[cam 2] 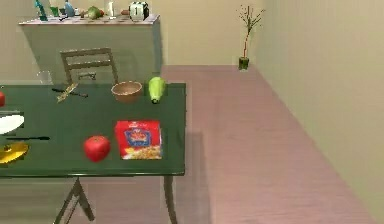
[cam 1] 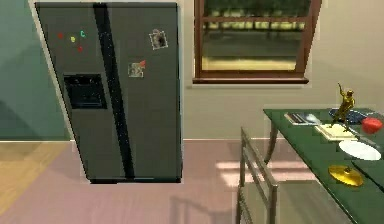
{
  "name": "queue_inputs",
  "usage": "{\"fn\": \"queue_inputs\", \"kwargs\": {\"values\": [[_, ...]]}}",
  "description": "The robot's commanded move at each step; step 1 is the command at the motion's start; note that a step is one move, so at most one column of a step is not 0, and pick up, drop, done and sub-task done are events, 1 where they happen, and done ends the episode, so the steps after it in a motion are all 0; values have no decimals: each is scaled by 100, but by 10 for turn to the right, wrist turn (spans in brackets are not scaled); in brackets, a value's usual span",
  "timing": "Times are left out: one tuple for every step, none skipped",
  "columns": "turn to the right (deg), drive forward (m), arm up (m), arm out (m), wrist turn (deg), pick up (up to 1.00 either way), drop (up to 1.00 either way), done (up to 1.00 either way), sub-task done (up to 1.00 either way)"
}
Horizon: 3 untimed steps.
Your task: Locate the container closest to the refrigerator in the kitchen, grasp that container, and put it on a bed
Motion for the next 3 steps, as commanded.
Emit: {"fn": "queue_inputs", "kwargs": {"values": [[450,0,0,0,0,0,0,0,0],[30,0,0,0,0,0,0,0,0],[0,45,0,0,0,0,0,0,0]]}}
